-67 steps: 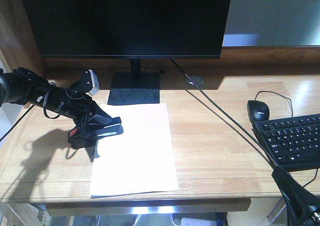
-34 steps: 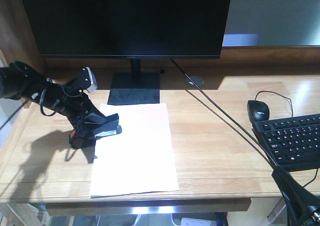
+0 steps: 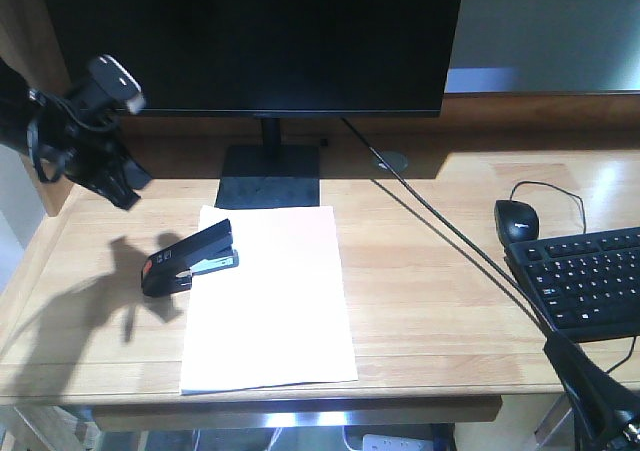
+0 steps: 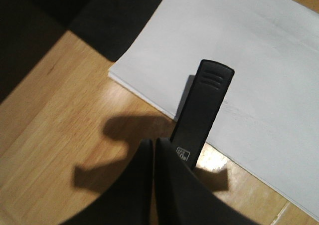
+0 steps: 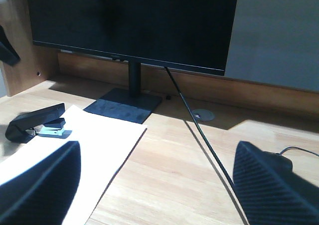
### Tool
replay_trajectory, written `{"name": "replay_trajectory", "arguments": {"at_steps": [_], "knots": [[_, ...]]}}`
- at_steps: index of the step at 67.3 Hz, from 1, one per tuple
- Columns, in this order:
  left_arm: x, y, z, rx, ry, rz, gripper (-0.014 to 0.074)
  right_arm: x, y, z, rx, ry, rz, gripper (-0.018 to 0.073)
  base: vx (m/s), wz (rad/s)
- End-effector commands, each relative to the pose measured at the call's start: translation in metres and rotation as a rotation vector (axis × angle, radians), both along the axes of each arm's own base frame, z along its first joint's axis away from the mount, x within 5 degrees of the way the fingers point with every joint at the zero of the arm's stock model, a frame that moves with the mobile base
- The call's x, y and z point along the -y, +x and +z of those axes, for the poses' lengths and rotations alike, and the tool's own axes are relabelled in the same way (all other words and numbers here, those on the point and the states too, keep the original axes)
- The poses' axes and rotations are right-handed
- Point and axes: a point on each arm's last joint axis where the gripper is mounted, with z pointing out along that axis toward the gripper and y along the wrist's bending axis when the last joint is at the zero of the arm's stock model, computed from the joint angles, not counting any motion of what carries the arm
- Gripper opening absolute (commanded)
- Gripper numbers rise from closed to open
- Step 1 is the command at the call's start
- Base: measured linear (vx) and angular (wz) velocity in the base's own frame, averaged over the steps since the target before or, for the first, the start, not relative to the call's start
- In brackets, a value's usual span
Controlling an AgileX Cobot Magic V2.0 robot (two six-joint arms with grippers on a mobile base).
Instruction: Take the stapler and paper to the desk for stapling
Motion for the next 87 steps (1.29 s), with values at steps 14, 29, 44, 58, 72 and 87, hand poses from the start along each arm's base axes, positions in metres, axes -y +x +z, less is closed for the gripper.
{"name": "replay_trajectory", "arguments": {"at_steps": [14,29,44,58,72,87], "knots": [[-0.019,-0.031,0.067,0.012,-0.09,0.557,-0.0006,0.002,0.002,0.009,0.043,-0.047,-0.016,0.0588,0.0,0.0],[-0.025,-0.041,0.084,0.068,-0.108,0.668,-0.0006,0.002,0.002,0.009,0.043,-0.047,-0.016,0.0588,0.0,0.0],[-0.026,-0.07,0.112,0.268,-0.219,0.684,-0.0006,0.002,0.002,0.009,0.043,-0.047,-0.016,0.0588,0.0,0.0],[-0.03,-0.123,0.111,0.454,-0.347,0.725,-0.0006,0.002,0.002,0.009,0.043,-0.047,-0.016,0.0588,0.0,0.0],[-0.033,-0.179,0.089,0.565,-0.405,0.73,-0.0006,0.002,0.002,0.009,0.043,-0.047,-0.016,0.0588,0.0,0.0],[-0.036,-0.244,0.062,0.646,-0.437,0.719,-0.0006,0.002,0.002,0.009,0.043,-0.047,-0.016,0.0588,0.0,0.0]]}}
